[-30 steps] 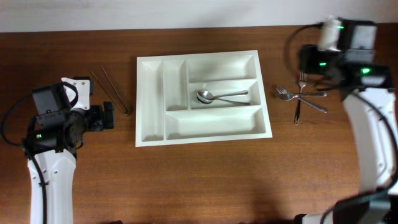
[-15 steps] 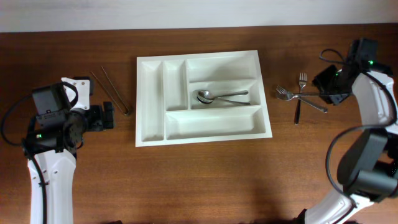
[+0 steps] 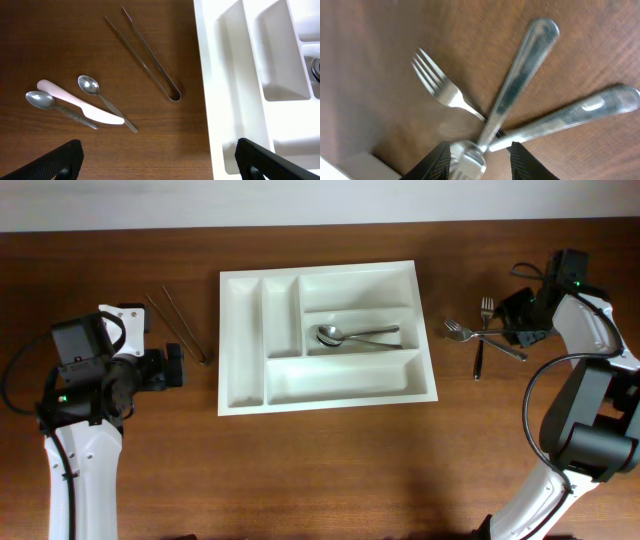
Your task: Pack container
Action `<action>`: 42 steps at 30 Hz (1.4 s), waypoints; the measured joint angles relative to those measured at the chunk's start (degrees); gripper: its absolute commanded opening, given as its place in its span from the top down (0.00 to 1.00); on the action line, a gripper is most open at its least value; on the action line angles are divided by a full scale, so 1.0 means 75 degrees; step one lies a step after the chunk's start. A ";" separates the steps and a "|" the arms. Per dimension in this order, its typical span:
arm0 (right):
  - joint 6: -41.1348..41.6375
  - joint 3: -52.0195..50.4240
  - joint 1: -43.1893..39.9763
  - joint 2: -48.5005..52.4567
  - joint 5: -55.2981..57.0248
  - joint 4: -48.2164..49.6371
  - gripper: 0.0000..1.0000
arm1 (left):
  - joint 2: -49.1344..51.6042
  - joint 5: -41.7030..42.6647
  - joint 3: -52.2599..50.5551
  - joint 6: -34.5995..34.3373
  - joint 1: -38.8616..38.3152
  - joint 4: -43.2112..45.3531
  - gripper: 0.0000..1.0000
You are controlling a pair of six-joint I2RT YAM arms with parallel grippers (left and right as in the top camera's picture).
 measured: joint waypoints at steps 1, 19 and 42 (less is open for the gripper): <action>0.0058 0.0000 0.0000 0.0009 0.0003 0.0070 0.60 | 0.0000 0.0000 0.0000 -0.0003 0.0000 0.0000 0.01; 0.0726 0.0000 0.0000 0.0664 -0.0029 0.0096 0.65 | 0.0000 0.0000 0.0000 -0.0003 0.0000 0.0000 0.01; 0.1023 0.0082 0.0012 0.0866 0.0122 -0.0058 0.76 | 0.0000 0.0000 0.0000 -0.0003 0.0000 0.0000 0.01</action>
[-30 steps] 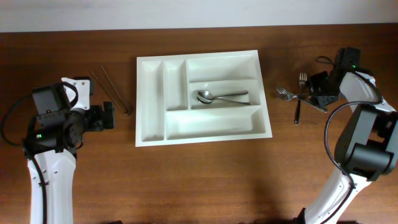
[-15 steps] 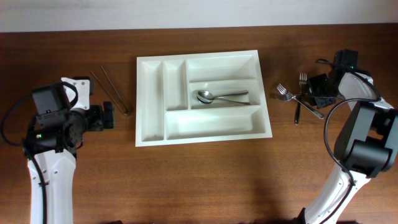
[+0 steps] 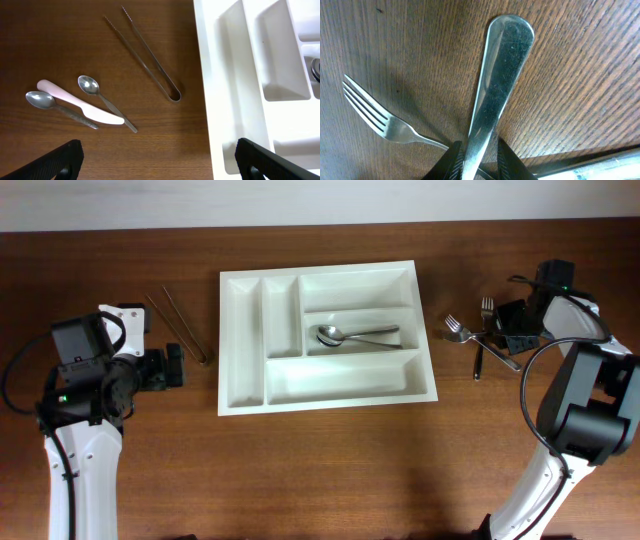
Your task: Pack container
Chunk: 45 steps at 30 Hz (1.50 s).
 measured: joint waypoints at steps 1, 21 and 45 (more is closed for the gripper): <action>-0.0003 0.0000 0.0003 0.0000 0.0015 -0.0003 0.76 | 0.0000 0.0000 0.0000 0.0003 0.0000 0.0000 0.01; -0.0003 0.0128 0.0035 -0.0003 0.0405 -0.1037 0.76 | 0.0000 0.0000 0.0000 0.0000 0.0000 0.0000 0.01; -0.0909 0.0175 0.0038 0.0029 0.0478 -0.0574 0.96 | 0.0000 0.0000 0.0000 0.0000 0.0000 0.0000 0.01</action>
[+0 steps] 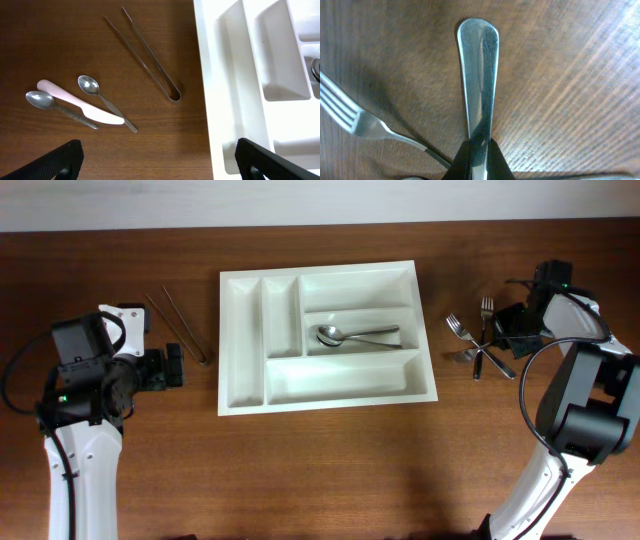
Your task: Pack container
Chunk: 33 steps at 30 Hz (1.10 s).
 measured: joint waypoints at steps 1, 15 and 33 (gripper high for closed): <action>-0.0163 0.0020 0.0000 0.0003 -0.0050 0.0000 0.96 | 0.0000 0.0000 0.0000 0.0000 0.0000 0.0000 0.01; -0.2451 0.0758 0.0417 0.0009 -0.0799 -0.0038 0.96 | 0.0000 0.0000 0.0000 0.0000 0.0000 0.0000 0.01; -0.2978 0.1026 0.0644 -0.0119 -0.0711 -0.0391 0.96 | 0.0000 0.0000 0.0000 0.0000 0.0000 0.0000 0.01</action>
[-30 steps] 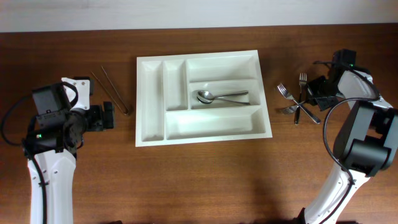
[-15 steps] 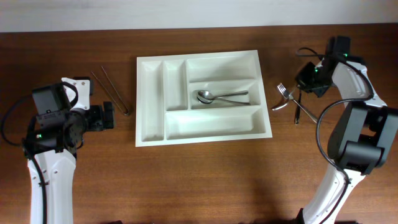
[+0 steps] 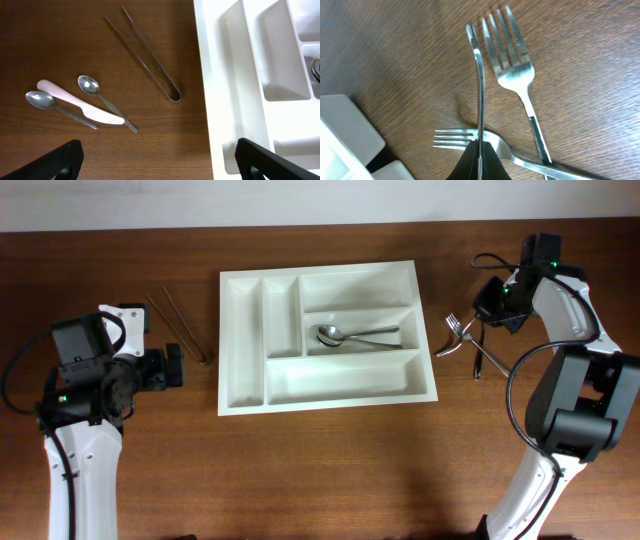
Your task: Pack container
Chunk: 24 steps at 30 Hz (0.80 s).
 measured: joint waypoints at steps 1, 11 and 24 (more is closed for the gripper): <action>-0.0006 0.0000 0.0000 0.0000 0.0073 -0.0006 0.96 | 0.0000 0.0000 0.0000 0.0000 0.0000 0.0000 0.01; -0.0006 -0.0233 0.0000 0.0052 0.0446 0.0050 0.96 | 0.0000 0.0000 0.0000 0.0000 0.0000 0.0000 0.01; -0.0009 -0.0236 0.0000 0.0283 0.0469 0.0160 0.96 | 0.0000 0.0000 0.0000 0.0000 0.0000 0.0000 0.01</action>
